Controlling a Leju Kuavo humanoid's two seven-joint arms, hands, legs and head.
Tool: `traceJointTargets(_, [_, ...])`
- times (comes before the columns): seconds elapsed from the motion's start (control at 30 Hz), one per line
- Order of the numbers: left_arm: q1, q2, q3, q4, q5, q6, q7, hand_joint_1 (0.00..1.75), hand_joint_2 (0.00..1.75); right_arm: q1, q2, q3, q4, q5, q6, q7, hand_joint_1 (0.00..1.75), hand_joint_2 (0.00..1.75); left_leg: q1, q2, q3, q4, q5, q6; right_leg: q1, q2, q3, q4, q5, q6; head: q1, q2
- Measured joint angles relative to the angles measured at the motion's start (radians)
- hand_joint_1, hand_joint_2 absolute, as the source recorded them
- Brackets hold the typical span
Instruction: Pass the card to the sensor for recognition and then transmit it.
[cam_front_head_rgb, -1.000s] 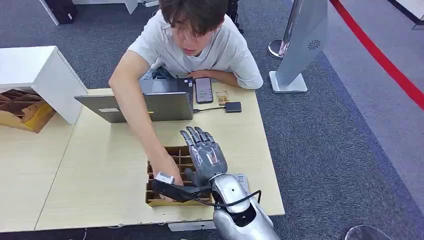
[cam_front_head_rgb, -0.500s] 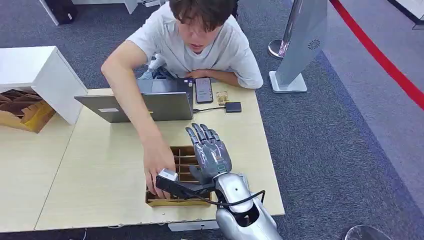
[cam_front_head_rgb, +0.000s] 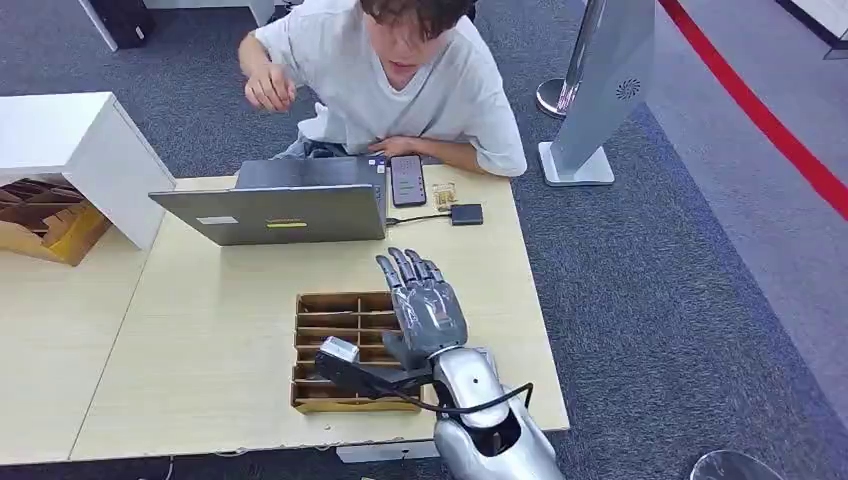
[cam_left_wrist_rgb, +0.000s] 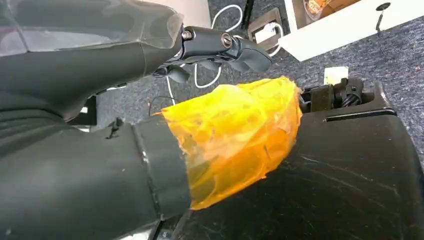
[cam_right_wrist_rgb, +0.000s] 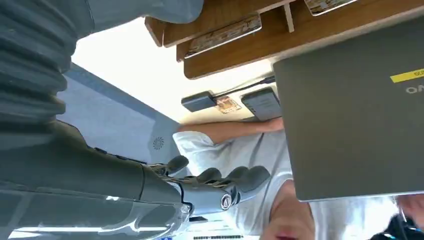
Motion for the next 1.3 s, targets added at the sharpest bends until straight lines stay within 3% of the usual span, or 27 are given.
traceJointTargets(1.3, [0.000, 0.000, 0.000, -0.011, -0.034, -0.007, 0.004, 0.00, 0.00, 0.012, -0.002, -0.021, 0.048, 0.010, 0.011, 0.009, 0.30, 1.75, 0.000, 0.000, 0.000, 0.000, 0.000, 0.000, 0.000, 0.000, 0.000, 0.000, 0.000, 0.000, 0.000, 0.000])
